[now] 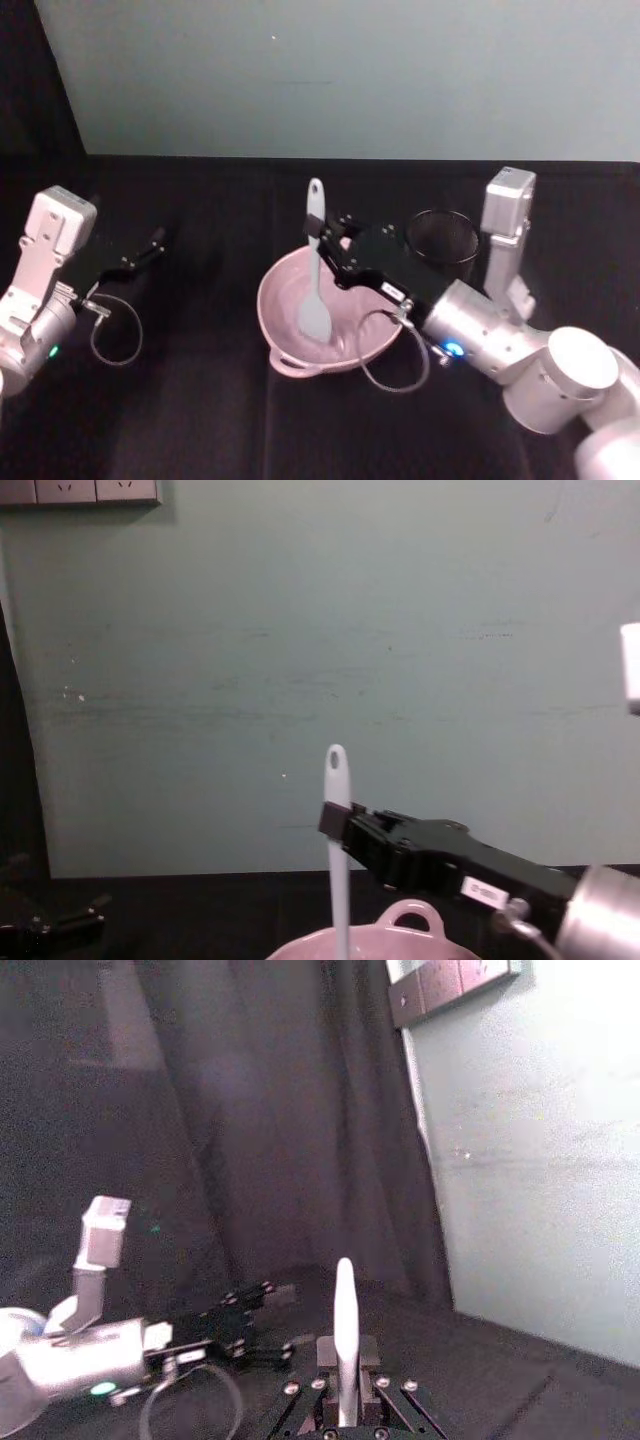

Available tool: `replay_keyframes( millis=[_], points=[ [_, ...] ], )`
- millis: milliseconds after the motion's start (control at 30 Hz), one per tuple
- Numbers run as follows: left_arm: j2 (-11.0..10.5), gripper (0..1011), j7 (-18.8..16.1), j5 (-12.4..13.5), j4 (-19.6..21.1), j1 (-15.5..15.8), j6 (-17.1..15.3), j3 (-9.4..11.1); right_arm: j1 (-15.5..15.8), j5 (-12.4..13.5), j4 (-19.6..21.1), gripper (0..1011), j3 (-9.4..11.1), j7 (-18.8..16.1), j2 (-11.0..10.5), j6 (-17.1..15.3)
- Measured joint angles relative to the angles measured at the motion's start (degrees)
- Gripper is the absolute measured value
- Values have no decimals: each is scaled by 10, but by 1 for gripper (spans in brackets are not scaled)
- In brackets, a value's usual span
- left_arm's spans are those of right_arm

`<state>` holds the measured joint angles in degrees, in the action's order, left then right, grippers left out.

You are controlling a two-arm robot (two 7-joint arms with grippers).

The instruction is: Use the one hand to pick up the spoon and stir the clear water in the bowl.

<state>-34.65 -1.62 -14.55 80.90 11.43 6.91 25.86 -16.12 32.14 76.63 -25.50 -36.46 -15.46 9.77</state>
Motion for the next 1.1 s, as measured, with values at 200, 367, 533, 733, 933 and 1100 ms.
replay_keyframes(
  millis=[200, 367, 533, 733, 933, 1100],
  points=[
    [0, 1011, 0, 0, 0, 0, 0, 0, -36, -55, -78, 118, -5, 55, 48, 84],
    [0, 1011, 0, 0, 0, 0, 0, 0, -61, -91, -129, 118, 10, 89, 65, 123],
    [0, 1011, 0, 0, 0, 0, 0, 0, -57, -96, -119, 118, 26, 85, 47, 121],
    [0, 1011, 0, 0, 0, 0, 0, 0, -28, -84, -67, 118, 39, 56, 14, 99],
    [0, 1011, 0, 0, 0, 0, 0, 0, 15, -43, 6, 119, 37, 7, -22, 50],
    [0, 1011, 0, 0, 0, 0, 0, 0, 28, -19, 31, 119, 15, -23, -29, 32]
  ],
)
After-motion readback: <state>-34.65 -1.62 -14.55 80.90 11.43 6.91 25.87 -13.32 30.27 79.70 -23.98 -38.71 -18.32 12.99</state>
